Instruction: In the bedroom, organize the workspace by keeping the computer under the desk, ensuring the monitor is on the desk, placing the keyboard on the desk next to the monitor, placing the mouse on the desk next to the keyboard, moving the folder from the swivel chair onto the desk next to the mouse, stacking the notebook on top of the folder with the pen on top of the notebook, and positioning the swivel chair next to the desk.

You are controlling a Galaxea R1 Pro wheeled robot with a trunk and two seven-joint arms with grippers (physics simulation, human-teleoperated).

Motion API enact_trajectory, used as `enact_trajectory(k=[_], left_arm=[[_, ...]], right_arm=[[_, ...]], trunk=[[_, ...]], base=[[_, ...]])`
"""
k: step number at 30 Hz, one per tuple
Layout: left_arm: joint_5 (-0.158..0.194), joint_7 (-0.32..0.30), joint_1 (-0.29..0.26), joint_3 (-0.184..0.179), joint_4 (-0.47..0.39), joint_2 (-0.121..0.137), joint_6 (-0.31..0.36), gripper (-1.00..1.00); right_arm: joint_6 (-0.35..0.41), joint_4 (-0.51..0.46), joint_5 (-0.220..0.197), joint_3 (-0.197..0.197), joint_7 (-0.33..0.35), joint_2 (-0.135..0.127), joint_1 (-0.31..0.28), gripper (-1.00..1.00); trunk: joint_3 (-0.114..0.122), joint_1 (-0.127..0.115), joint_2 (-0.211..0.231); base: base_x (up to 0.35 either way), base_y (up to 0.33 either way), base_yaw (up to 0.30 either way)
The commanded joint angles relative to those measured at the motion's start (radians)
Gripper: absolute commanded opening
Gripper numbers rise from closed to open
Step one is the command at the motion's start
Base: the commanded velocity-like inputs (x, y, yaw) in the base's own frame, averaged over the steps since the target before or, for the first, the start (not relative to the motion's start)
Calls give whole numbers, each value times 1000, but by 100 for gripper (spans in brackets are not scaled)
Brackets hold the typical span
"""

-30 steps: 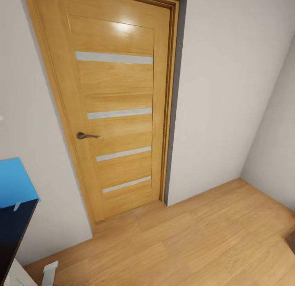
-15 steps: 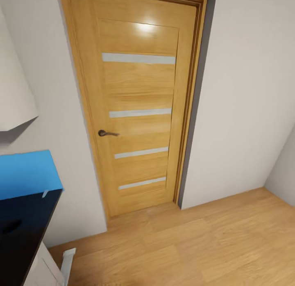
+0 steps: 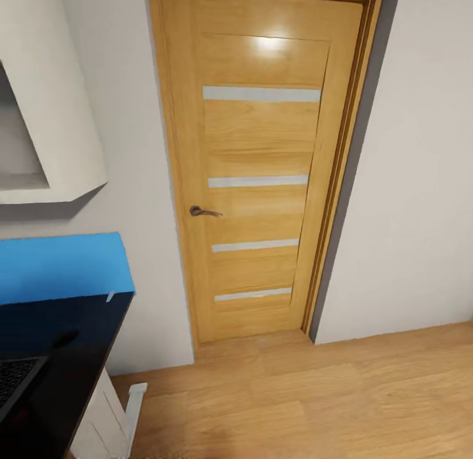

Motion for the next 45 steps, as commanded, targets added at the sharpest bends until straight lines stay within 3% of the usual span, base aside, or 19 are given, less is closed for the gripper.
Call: enact_trajectory(k=[1,28,39,45], left_arm=[[-3,1,0,5,-1,-1,-1,100],[-4,3,0,2,3,-1,0,100],[-4,3,0,2,5,-1,1,100],[-4,4,0,2,6,-2,0,100]], right_arm=[[-3,1,5,-1,-2,0,-1,100],[-5,1,5,-2,-11,-3,-1,100],[-6,-1,7,0,-102,0,-1,100],[-15,-5,9,3,-237,2,-1,100]], trunk=[[-1,0,-1],[-1,0,-1],[-1,0,-1],[-1,0,-1]], base=[[0,-8,286],[0,-223,286],[0,-213,286],[0,-213,286]])
